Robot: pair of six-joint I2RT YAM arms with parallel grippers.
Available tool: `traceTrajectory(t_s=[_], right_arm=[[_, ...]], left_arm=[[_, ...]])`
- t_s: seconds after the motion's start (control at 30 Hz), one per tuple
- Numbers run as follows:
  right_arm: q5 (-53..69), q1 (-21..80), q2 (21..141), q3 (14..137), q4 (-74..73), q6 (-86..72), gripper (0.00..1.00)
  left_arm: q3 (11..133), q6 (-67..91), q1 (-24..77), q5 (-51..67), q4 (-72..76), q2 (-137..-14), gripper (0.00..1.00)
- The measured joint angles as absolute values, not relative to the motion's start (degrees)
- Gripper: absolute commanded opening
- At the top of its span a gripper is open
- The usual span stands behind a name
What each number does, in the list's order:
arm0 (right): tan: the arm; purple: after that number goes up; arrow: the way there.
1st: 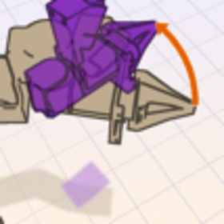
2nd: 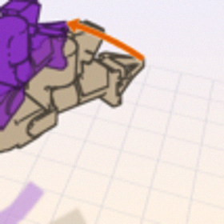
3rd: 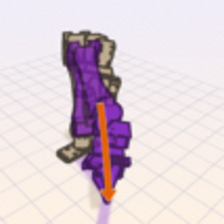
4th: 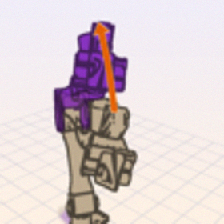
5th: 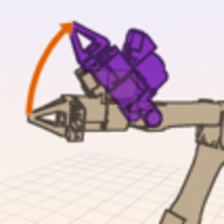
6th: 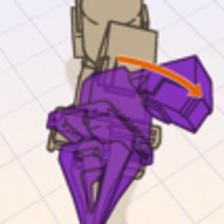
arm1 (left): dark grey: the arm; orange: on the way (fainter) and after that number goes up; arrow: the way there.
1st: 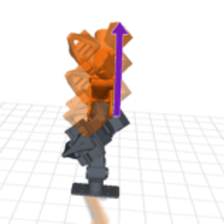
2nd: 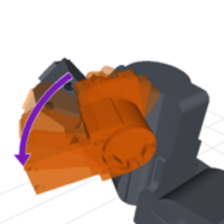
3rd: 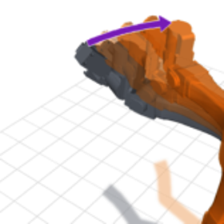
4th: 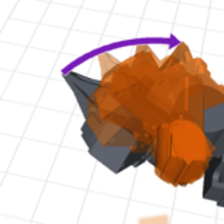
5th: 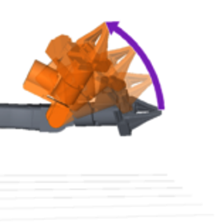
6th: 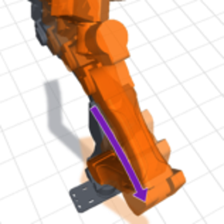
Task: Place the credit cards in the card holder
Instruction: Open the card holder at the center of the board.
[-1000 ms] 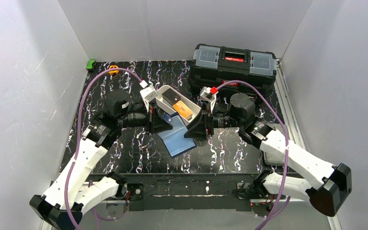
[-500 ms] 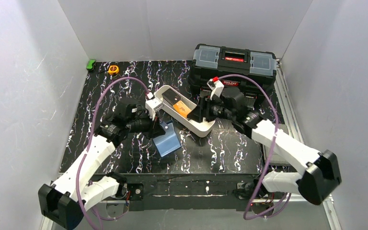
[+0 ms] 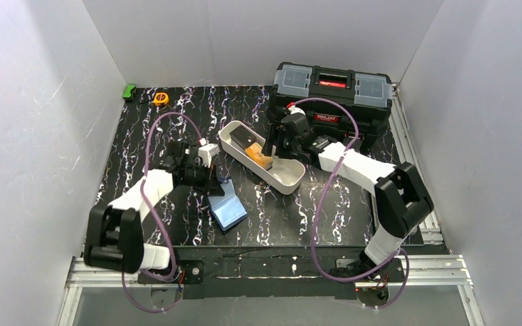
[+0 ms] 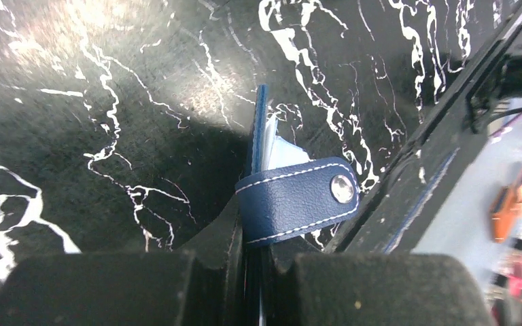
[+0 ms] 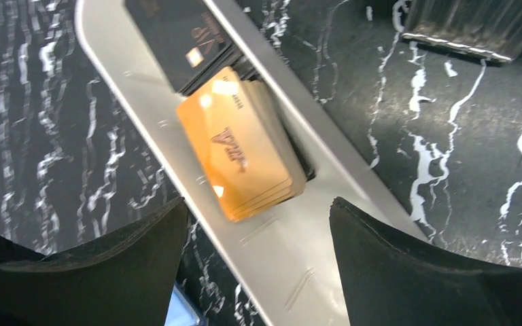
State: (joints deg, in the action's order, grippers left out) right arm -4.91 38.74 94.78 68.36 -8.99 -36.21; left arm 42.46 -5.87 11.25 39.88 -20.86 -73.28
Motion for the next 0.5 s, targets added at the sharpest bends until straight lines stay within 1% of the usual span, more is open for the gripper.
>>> traceTrajectory(t_s=[0.1, 0.23, 0.33, 0.5], right_arm=[[-8.1, 38.7, 97.9, 69.0, -8.4, -35.6, 0.84], [-9.0, 38.9, 102.3, 70.5, -7.3, -35.0, 0.82], [-8.7, 39.0, 104.4, 70.7, -5.7, -34.5, 0.81], [-8.0, 39.0, 106.2, 70.7, -3.0, -34.3, 0.76]], left_arm=[[43.7, -4.6, 9.1, 44.1, -20.7, -81.8, 0.0], [48.8, -5.3, 8.2, 47.5, -23.5, -92.3, 0.0], [50.9, -7.0, 7.9, 49.3, -25.0, -94.2, 0.0], [51.4, -12.3, 7.6, 50.8, -27.4, -93.2, 0.0]])
